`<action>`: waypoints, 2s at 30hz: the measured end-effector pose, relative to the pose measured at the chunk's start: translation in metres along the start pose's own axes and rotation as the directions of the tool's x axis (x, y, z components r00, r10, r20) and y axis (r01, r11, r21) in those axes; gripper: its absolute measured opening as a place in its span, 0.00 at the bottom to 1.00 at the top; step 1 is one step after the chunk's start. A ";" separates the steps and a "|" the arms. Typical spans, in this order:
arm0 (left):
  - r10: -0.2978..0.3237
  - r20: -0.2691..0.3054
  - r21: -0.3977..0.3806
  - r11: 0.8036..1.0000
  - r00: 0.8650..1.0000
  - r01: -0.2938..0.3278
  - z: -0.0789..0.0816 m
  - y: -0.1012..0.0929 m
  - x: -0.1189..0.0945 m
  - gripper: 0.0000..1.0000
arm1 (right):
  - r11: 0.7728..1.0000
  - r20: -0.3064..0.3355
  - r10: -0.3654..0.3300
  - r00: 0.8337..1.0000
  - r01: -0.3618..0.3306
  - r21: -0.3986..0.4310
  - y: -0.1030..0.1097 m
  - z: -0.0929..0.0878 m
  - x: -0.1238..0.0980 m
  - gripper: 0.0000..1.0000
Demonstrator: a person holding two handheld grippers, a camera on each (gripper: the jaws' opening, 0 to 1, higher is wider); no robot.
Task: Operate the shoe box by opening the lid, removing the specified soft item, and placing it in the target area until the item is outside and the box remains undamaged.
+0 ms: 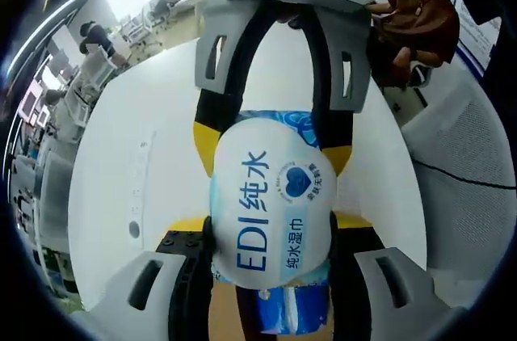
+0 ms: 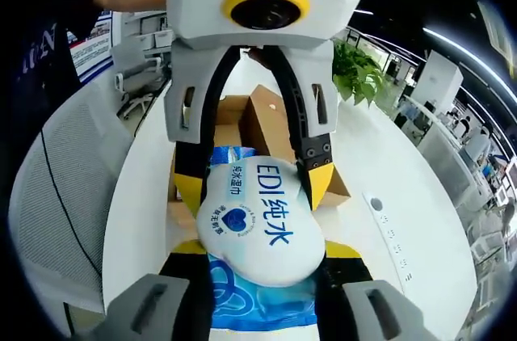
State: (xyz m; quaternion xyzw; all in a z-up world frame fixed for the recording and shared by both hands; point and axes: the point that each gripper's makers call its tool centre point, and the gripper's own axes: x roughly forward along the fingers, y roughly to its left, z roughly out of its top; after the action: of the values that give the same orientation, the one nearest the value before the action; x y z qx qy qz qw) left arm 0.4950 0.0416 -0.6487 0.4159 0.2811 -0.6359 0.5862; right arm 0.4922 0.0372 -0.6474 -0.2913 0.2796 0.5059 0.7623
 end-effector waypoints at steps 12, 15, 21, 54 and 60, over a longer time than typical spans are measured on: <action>-0.009 -0.007 -0.004 1.000 1.000 0.009 0.001 0.003 0.015 0.57 | 1.000 -0.004 0.008 1.000 -0.008 0.004 -0.004 -0.014 0.004 0.45; -0.010 -0.015 -0.004 1.000 1.000 0.010 0.000 0.003 0.020 0.57 | 1.000 -0.002 0.011 1.000 -0.011 0.004 -0.004 -0.017 0.006 0.45; -0.020 -0.029 -0.002 1.000 0.999 0.020 -0.003 0.004 0.031 0.57 | 1.000 -0.004 0.017 1.000 -0.017 0.012 -0.005 -0.026 0.011 0.45; -0.054 -0.110 -0.018 0.998 0.992 0.053 -0.023 0.001 0.073 0.57 | 0.998 0.008 0.060 0.998 -0.060 0.013 -0.004 -0.055 0.039 0.44; -0.065 -0.120 -0.019 0.998 0.991 0.063 -0.026 0.000 0.081 0.57 | 0.998 0.006 0.066 0.998 -0.066 0.014 -0.003 -0.061 0.042 0.44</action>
State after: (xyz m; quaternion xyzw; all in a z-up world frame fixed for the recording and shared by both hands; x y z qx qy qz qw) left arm 0.5024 0.0223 -0.7307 0.4399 0.3339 -0.6262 0.5504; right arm 0.5007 0.0177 -0.7181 -0.2753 0.2907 0.5294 0.7480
